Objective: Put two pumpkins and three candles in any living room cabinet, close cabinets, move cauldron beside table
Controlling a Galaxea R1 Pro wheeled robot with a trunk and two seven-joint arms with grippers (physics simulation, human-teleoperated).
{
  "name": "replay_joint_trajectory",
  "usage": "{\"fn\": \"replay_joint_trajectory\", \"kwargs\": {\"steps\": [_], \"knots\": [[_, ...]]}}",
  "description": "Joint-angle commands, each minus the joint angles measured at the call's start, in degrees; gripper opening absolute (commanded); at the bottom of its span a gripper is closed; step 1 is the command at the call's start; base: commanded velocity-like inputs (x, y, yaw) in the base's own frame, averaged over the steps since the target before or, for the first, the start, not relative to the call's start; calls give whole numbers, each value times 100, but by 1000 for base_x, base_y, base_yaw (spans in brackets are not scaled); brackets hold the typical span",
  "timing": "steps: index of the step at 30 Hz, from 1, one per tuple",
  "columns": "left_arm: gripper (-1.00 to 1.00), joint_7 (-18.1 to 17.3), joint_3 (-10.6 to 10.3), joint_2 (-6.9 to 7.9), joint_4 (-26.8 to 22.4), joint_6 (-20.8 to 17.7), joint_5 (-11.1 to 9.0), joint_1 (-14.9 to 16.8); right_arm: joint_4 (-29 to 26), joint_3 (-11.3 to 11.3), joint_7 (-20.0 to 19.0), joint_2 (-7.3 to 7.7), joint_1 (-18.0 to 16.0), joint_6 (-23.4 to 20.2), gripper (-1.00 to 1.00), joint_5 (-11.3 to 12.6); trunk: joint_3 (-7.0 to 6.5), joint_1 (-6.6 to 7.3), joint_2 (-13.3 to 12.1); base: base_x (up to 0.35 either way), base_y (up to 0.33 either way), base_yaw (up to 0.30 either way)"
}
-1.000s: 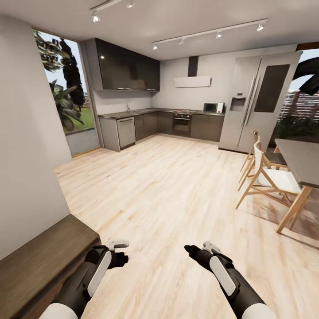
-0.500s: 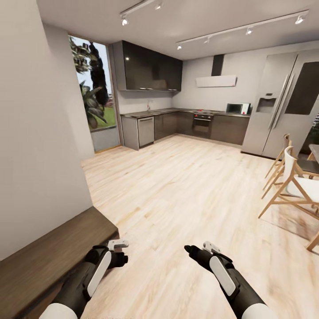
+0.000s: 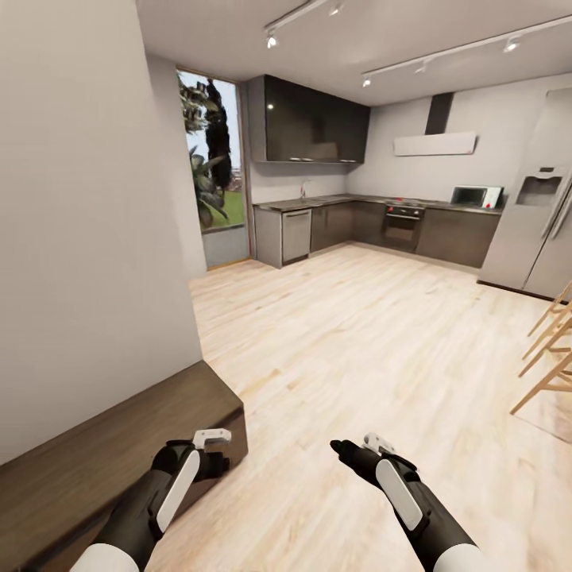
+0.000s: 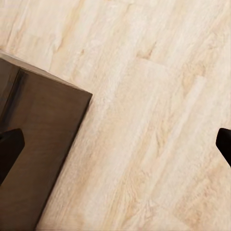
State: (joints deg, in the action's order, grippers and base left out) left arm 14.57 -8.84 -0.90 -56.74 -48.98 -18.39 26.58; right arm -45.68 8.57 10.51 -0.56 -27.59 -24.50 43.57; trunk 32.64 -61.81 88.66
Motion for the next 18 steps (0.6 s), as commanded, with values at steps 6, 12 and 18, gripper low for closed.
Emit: {"fn": "replay_joint_trajectory", "kwargs": {"steps": [6, 12, 18], "knots": [[100, 55, -12, -5, 4, -15, -59, 5, -11, 13, 56, 4, -1, -11, 100, 62, 6, 0, 3, 0, 0, 290], [100, 57, -8, 7, 5, -15, -59, 5, -11, 13, 56, 4, -1, -11, 100, 59, 6, 0, 3, 0, 0, 290], [100, 57, -8, 8, 5, -15, -59, 5, -11, 13, 56, 4, -2, -12, 100, 62, 6, 0, 3, 0, 0, 290]]}}
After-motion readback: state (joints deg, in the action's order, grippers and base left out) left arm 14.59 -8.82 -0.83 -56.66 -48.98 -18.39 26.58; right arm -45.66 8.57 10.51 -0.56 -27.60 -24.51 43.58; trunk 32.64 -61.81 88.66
